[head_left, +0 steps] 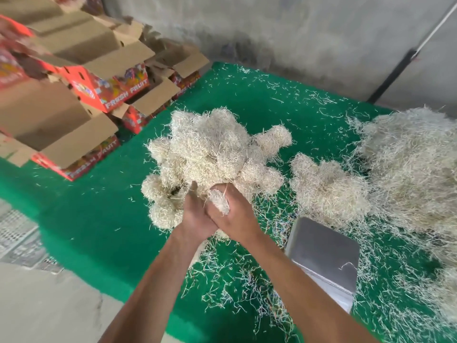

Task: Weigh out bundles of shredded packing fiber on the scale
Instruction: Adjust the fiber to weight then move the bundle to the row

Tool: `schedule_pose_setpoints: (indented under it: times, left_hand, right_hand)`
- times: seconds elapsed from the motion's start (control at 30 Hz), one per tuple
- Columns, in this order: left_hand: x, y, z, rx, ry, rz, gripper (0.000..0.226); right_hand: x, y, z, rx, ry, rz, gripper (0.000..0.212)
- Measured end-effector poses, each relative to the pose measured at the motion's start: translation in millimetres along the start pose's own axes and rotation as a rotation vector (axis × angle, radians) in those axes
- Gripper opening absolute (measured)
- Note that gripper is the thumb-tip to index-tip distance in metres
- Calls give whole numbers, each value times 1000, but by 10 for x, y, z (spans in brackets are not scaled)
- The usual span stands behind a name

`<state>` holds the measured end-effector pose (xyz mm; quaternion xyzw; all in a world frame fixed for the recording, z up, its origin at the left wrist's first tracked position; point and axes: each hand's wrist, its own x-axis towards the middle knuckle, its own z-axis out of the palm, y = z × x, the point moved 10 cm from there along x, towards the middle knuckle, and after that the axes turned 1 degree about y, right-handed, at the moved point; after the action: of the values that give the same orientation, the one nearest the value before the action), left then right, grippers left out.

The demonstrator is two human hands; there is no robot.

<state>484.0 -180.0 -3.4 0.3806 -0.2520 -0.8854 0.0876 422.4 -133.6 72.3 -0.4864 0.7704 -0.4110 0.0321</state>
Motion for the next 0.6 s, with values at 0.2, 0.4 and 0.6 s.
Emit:
schedule_pose_setpoints:
  times: [0.2,0.4,0.6]
  left_hand:
    - [-96,745,-400,683,360,496,82]
    - [-251,885,-302,688,310,782,60]
    - [94,435,592,906,63,811,30]
  right_hand:
    - [545,64,409,-316,-262,80,86]
    - [385,370,183,-34,-273,206,78]
    - [-67,1100,-622,-16,-80,327,63]
